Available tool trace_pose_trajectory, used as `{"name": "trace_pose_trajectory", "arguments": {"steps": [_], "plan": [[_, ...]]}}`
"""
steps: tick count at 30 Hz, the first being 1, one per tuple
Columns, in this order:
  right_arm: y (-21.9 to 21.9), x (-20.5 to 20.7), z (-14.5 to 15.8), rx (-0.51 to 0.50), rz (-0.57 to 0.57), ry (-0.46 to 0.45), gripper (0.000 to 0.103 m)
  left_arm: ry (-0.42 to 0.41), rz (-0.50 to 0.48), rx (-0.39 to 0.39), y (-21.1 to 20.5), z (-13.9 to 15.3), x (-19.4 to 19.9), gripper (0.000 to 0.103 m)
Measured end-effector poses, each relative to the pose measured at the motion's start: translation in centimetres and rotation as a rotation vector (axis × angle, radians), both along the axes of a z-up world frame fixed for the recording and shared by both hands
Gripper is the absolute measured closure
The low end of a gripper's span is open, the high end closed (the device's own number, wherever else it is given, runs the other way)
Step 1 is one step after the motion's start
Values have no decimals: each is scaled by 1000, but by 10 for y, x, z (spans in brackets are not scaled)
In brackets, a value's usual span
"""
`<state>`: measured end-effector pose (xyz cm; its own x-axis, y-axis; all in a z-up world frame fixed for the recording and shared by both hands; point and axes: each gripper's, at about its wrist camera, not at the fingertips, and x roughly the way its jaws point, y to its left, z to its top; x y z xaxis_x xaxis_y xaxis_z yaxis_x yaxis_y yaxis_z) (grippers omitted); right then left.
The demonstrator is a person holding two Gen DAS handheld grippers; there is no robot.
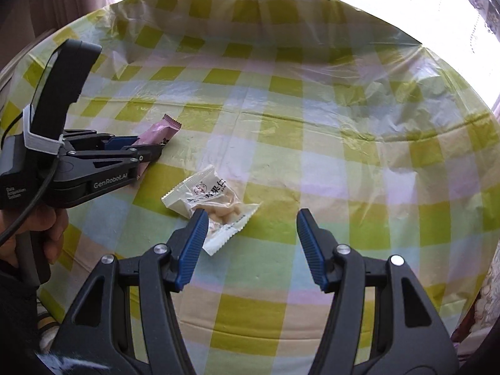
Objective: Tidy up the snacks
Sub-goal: 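Grasp the pink bar with the left gripper while the right grasps the clear nut pack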
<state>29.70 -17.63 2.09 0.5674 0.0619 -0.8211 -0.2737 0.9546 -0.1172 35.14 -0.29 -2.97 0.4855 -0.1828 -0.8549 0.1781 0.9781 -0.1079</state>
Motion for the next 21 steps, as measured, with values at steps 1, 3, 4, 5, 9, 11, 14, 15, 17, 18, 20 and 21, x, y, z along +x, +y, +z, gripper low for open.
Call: {"name": "trace_pose_trajectory", "arguments": {"steps": [1,3,4,5,9,11,14,15,17,18,20,21], "plan": [[6,3,-2,-20,33,4,41,2,7,-5,5,0,-2,79],[18,4,-4,-51,109,9,37,6,18,-15,12,0,-5,79],[23,5,-6,-64,145,18,37,7,24,-18,15,0,-7,79],[27,6,-9,-81,177,25,37,8,30,-20,17,0,-9,79],[36,18,-25,-121,247,82,36,3,54,-21,24,0,-21,79],[36,24,-34,-125,270,119,36,-3,63,-17,27,0,-28,79],[33,34,-39,-101,256,125,36,-8,81,-18,33,0,-36,79],[31,37,-40,-85,237,127,36,-9,88,-18,34,0,-38,79],[25,42,-41,-51,194,125,36,-12,95,-18,35,0,-39,79],[22,44,-41,-25,177,132,36,-14,98,-16,35,0,-39,79],[16,45,-43,19,148,145,36,-18,104,-8,33,0,-39,79],[14,46,-43,34,133,144,36,-21,106,-2,32,0,-39,79]]}}
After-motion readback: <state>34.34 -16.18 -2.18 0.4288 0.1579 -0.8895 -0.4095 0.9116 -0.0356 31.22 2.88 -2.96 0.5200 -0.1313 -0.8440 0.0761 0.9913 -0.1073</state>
